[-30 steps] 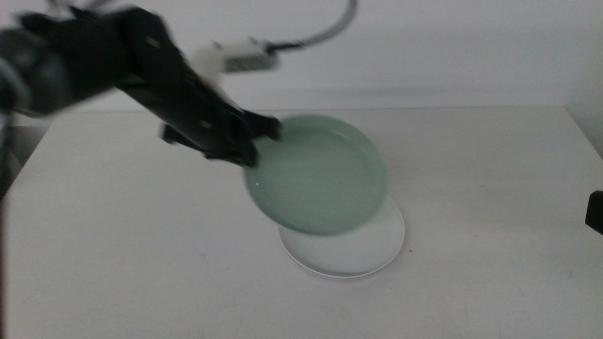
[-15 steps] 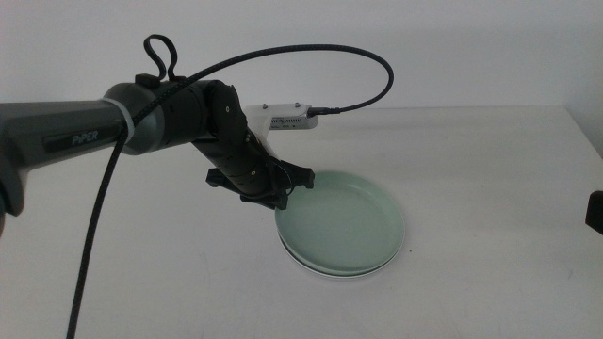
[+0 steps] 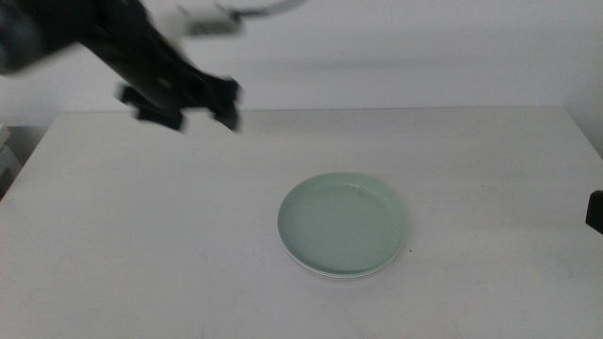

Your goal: Stack the three bowls on top of each other.

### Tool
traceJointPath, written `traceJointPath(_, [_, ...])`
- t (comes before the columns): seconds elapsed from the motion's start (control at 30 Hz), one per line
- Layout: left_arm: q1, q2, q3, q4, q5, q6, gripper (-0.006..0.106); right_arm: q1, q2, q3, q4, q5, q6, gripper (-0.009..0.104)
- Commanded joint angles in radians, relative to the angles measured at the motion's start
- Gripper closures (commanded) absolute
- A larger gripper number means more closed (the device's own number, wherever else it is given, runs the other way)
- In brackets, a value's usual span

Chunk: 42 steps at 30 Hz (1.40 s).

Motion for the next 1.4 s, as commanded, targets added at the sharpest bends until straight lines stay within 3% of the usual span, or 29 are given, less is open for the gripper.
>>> traceJointPath(0.0, [0.042, -0.094, -0.059, 0.021, 0.047, -0.014, -0.004, 0.002, 0.007, -0.022, 0.01, -0.07, -0.003, 0.041])
traceJointPath(0.27, [0.164, -0.197, -0.073, 0.061, 0.069, -0.021, -0.004, 0.002, 0.007, -0.022, 0.01, -0.07, -0.003, 0.041])
traceJointPath(0.57, [0.173, -0.269, -0.057, 0.057, 0.065, -0.033, -0.004, 0.002, 0.007, -0.022, 0.01, -0.07, -0.003, 0.041])
traceJointPath(0.9, [0.173, -0.496, 0.194, 0.061, -0.072, -0.033, -0.004, 0.002, 0.018, -0.022, -0.005, -0.151, 0.037, 0.041])
traceJointPath(1.0, [0.173, -0.59, 0.283, 0.061, -0.146, -0.033, -0.004, 0.002, 0.075, -0.03, -0.053, -0.182, 0.151, 0.041])
traceJointPath(1.37, [0.173, -0.82, 0.42, 0.087, -0.234, 0.025, -0.004, 0.001, 0.346, -0.226, -0.343, -0.235, 0.4, 0.041])
